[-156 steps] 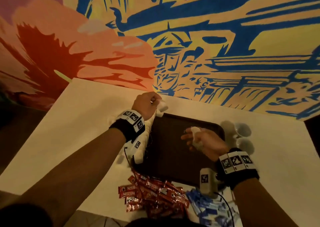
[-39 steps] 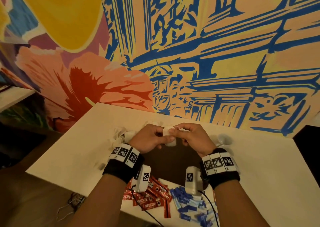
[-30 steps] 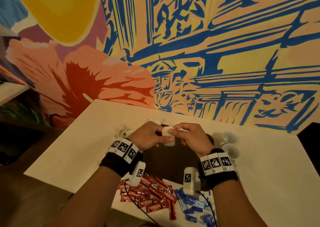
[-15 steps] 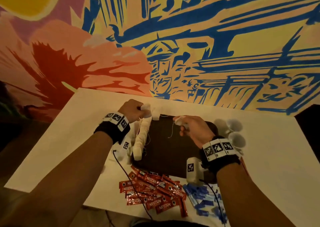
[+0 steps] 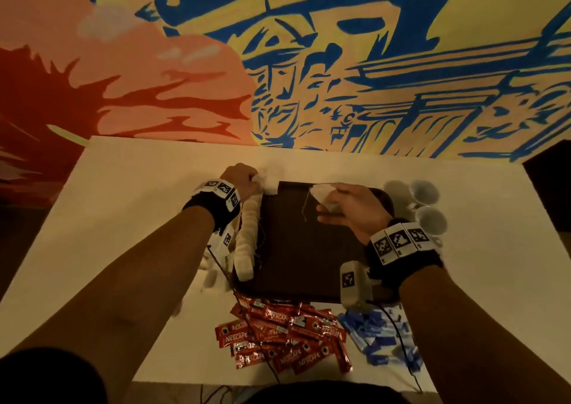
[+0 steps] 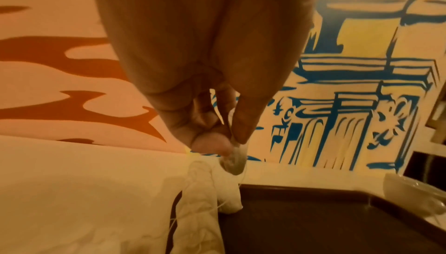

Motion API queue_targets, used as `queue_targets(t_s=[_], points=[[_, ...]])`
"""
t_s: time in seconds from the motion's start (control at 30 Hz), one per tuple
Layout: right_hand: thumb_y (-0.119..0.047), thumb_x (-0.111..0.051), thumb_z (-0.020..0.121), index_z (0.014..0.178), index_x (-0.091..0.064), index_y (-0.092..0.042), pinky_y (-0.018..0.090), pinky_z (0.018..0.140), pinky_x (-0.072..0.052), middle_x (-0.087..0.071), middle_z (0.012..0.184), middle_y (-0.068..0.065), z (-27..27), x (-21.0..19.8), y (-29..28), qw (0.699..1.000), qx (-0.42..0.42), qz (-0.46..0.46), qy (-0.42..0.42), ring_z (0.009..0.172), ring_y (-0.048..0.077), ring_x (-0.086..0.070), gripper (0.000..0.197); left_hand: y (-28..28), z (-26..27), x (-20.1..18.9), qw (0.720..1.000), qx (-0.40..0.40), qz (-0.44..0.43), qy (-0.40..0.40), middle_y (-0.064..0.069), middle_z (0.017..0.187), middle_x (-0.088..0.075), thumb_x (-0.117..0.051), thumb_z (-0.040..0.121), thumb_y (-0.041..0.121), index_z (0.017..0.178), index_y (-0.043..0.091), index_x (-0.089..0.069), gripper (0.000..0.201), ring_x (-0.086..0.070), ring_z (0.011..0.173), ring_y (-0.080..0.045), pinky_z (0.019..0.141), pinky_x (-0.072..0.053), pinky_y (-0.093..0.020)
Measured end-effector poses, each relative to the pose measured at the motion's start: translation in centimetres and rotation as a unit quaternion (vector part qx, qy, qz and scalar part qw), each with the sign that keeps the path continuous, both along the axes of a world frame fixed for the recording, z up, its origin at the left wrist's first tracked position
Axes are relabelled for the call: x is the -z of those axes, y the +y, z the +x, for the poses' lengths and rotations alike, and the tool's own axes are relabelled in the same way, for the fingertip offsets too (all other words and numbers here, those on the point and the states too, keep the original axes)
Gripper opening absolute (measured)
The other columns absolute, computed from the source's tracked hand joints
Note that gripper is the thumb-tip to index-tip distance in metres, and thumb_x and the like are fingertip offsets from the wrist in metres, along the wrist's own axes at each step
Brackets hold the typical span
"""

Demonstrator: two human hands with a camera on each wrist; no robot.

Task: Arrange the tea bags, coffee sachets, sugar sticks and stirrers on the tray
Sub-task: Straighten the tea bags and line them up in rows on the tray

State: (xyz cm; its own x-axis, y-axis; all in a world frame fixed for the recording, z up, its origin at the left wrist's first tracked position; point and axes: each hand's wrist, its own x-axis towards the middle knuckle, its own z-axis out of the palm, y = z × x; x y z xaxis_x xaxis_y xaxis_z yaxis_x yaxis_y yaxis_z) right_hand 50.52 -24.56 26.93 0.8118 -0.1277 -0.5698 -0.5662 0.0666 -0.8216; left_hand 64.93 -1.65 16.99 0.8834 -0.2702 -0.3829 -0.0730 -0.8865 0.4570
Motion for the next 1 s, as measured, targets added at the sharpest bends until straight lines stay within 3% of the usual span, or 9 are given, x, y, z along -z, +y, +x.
queue_targets(t_s=[0.13, 0.2, 0.3, 0.4, 0.53, 0.63, 0.77, 0.87, 1.0], points=[[-0.006, -0.067, 0.094, 0.095, -0.072, -0.018, 0.042, 0.091, -0.059, -0.068, 0.111, 0.007, 0.9, 1.8, 0.1, 0.999, 0.008, -0.045, -0.002, 0.106, 0.026, -0.066, 0.013, -1.7, 2.0, 2.9, 0.998, 0.053, 0.034, -0.011, -0.008, 0.127, -0.063, -0.065, 0.089, 0.032, 0.122, 0.019, -0.067, 0.035, -0.059, 0.113, -0.03, 0.087, -0.045, -0.033], [-0.005, -0.07, 0.091, 0.091, -0.072, -0.019, 0.04, 0.089, -0.06, -0.07, 0.102, 0.004, 1.0, 2.5, 0.1, 0.998, 0.008, -0.055, 0.0, 0.1, 0.023, -0.067, 0.014, -2.6, 2.5, 4.0, 0.994, 0.094, 0.05, -0.003, -0.006, 0.129, -0.063, -0.063, 0.091, 0.029, 0.12, 0.019, -0.069, 0.031, -0.059, 0.114, -0.03, 0.092, -0.047, -0.035], [-0.005, -0.071, 0.09, 0.089, -0.071, -0.02, 0.033, 0.082, -0.059, -0.07, 0.093, -0.002, 1.2, 3.1, -0.1, 0.999, 0.011, -0.051, 0.004, 0.087, 0.015, -0.068, 0.015, -3.3, 3.2, 5.4, 0.991, 0.115, 0.063, 0.016, -0.005, 0.121, -0.068, -0.064, 0.09, 0.034, 0.109, 0.022, -0.074, 0.025, -0.063, 0.105, -0.029, 0.09, -0.052, -0.035], [-0.006, -0.071, 0.09, 0.09, -0.071, -0.02, 0.03, 0.079, -0.06, -0.071, 0.1, 0.001, 1.6, 3.7, -0.5, 0.999, 0.007, -0.049, 0.006, 0.09, 0.016, -0.07, 0.014, -3.4, 4.0, 6.4, 0.992, 0.107, 0.065, 0.023, -0.006, 0.112, -0.071, -0.066, 0.089, 0.035, 0.104, 0.021, -0.075, 0.023, -0.065, 0.099, -0.029, 0.088, -0.054, -0.037], [-0.004, -0.069, 0.091, 0.094, -0.071, -0.017, 0.028, 0.079, -0.059, -0.072, 0.107, 0.004, 1.6, 4.4, -1.0, 0.999, 0.004, -0.032, 0.003, 0.096, 0.019, -0.072, 0.014, -3.4, 5.3, 7.3, 0.993, 0.079, 0.084, 0.007, -0.006, 0.125, -0.064, -0.065, 0.084, 0.031, 0.114, 0.025, -0.068, 0.031, -0.062, 0.11, -0.031, 0.092, -0.051, -0.038], [-0.002, -0.068, 0.091, 0.101, -0.073, -0.014, 0.027, 0.08, -0.06, -0.073, 0.11, 0.005, 1.7, 4.8, -1.2, 1.0, 0.0, -0.02, 0.0, 0.097, 0.018, -0.073, 0.016, -3.5, 6.2, 7.7, 0.994, 0.063, 0.093, -0.002, -0.005, 0.126, -0.061, -0.065, 0.086, 0.03, 0.11, 0.027, -0.066, 0.025, -0.058, 0.114, -0.032, 0.096, -0.05, -0.041], [0.0, -0.066, 0.091, 0.108, -0.072, -0.013, 0.024, 0.081, -0.06, -0.072, 0.112, 0.003, 2.0, 4.8, -1.5, 1.0, -0.015, -0.015, -0.01, 0.102, 0.017, -0.072, 0.021, -3.5, 6.3, 7.2, 0.994, 0.046, 0.098, -0.014, -0.002, 0.127, -0.055, -0.062, 0.085, 0.025, 0.106, 0.033, -0.061, 0.022, -0.053, 0.12, -0.03, 0.101, -0.046, -0.045], [0.0, -0.066, 0.091, 0.103, -0.072, -0.017, 0.023, 0.081, -0.06, -0.072, 0.111, 0.0, 2.1, 4.6, -1.6, 0.999, -0.023, -0.01, -0.019, 0.102, 0.015, -0.071, 0.021, -3.3, 5.8, 6.2, 0.994, 0.031, 0.096, -0.032, -0.005, 0.135, -0.051, -0.061, 0.089, 0.021, 0.118, 0.026, -0.059, 0.03, -0.049, 0.125, -0.03, 0.104, -0.042, -0.041], [-0.002, -0.066, 0.092, 0.103, -0.072, -0.016, 0.025, 0.08, -0.059, -0.07, 0.113, 0.0, 1.8, 4.3, -1.8, 0.999, -0.02, 0.001, -0.025, 0.104, 0.016, -0.069, 0.019, -2.9, 4.1, 3.1, 0.996, -0.033, 0.034, -0.078, -0.004, 0.132, -0.057, -0.064, 0.091, 0.031, 0.12, 0.024, -0.063, 0.03, -0.054, 0.122, -0.027, 0.102, -0.042, -0.037]])
